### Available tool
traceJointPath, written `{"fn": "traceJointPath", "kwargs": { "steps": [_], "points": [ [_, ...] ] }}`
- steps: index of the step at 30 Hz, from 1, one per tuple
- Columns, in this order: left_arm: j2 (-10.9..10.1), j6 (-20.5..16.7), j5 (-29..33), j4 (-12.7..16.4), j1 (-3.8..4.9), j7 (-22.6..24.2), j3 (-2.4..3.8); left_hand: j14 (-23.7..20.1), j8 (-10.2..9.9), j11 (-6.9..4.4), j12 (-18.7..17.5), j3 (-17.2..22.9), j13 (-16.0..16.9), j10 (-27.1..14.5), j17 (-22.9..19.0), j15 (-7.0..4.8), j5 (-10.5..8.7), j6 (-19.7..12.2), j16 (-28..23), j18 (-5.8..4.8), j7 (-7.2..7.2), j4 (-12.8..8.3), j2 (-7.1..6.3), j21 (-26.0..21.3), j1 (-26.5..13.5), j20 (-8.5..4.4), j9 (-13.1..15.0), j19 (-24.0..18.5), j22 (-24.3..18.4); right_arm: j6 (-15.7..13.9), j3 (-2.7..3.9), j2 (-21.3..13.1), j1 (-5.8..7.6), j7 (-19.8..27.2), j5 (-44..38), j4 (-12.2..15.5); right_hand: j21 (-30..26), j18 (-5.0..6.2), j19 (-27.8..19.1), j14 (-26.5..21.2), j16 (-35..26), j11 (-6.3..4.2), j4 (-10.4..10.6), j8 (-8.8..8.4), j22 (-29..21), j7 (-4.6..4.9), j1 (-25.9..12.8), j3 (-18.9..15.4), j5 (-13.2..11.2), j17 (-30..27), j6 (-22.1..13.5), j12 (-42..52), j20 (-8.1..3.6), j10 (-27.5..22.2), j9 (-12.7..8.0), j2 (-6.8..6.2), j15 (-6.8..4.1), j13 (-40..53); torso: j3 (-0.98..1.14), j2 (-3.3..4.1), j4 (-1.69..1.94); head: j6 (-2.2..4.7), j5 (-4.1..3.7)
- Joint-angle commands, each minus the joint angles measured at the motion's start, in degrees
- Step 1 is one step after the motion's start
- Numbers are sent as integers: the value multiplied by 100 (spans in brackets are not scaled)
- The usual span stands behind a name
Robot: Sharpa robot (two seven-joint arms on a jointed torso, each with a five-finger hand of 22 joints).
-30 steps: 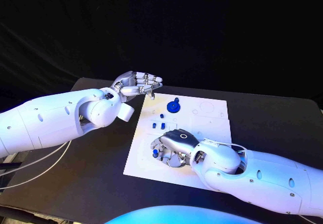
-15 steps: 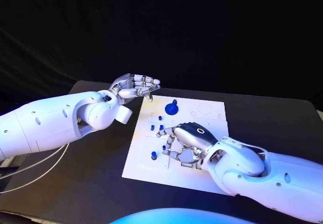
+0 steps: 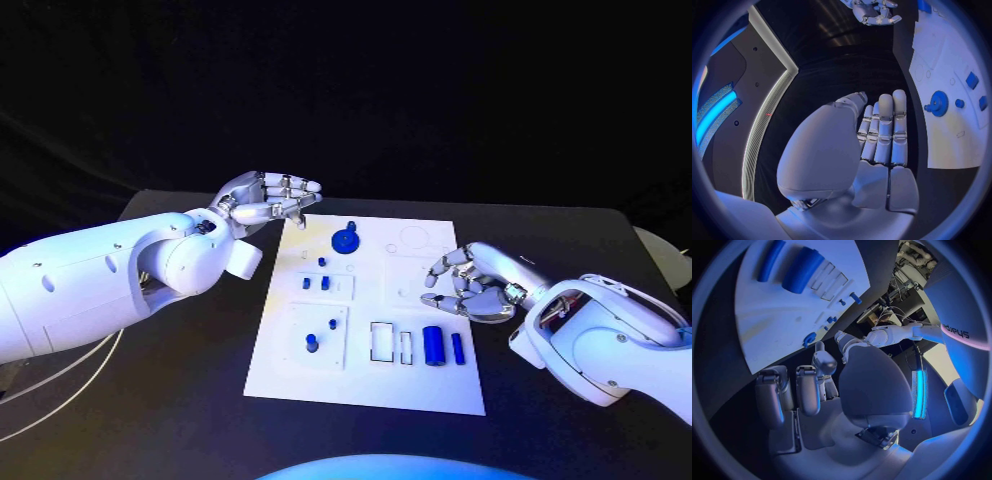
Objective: Assemble the parts on the task board
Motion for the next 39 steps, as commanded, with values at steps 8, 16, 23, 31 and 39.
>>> {"fn": "traceJointPath", "kwargs": {
  "steps": [8,16,23,31,39],
  "points": [
    [7,104,82,22,-14,31,-17,-39,-9,-1,26,37,-7,-28,-10,11,29,-35,-30,38,-5,-4,2,-6,-68,9,-8,-11,7,101,-55,-374,-373,-1135,-540,334,20,-79,609,395,131,4,42,102,1506,-17,-333,-359,10,363,-86,716,-18,122,203,144,20,694,-1,-50,-86,-41,-238],
    [5,115,87,32,-20,31,-24,-39,-9,-1,26,37,-7,-28,-10,11,29,-35,-30,38,-5,-4,2,-6,-68,9,-8,-11,7,-24,-69,-269,-666,-1591,-991,354,20,-79,609,392,135,3,49,119,1506,-21,-394,-458,110,365,-99,724,-19,89,244,173,19,719,3,-38,-71,-50,-274],
    [-7,121,88,43,-22,31,-26,-42,-7,1,35,47,-9,-38,-14,13,28,-42,-28,37,-3,-11,-1,-7,-84,12,-9,-13,7,-8,-72,-70,-798,-1772,-1228,275,20,-79,609,388,133,-2,53,140,1506,-28,-463,-532,117,355,-86,749,-20,90,270,197,17,750,-4,-33,-71,-68,-274],
    [-24,122,89,54,-23,28,-27,-42,-6,1,37,49,-9,-40,-15,14,27,-43,-27,37,-3,-11,-1,-8,-90,13,-9,-14,7,60,-73,83,-891,-1829,-1306,178,20,-79,609,385,132,-14,57,172,1506,-43,-597,-632,130,350,-66,762,-25,83,310,289,8,775,-5,-32,-77,-89,-255],
    [-40,131,89,62,-23,21,-27,-42,-6,1,37,49,-9,-40,-15,14,27,-43,-27,37,-3,-11,-1,-8,-90,13,-9,-14,7,160,-72,248,-975,-1905,-1392,74,20,-79,609,384,131,-17,54,182,1506,-48,-623,-671,115,348,-61,757,-27,77,321,288,5,775,-6,-38,-76,-104,-246]
  ]
}}
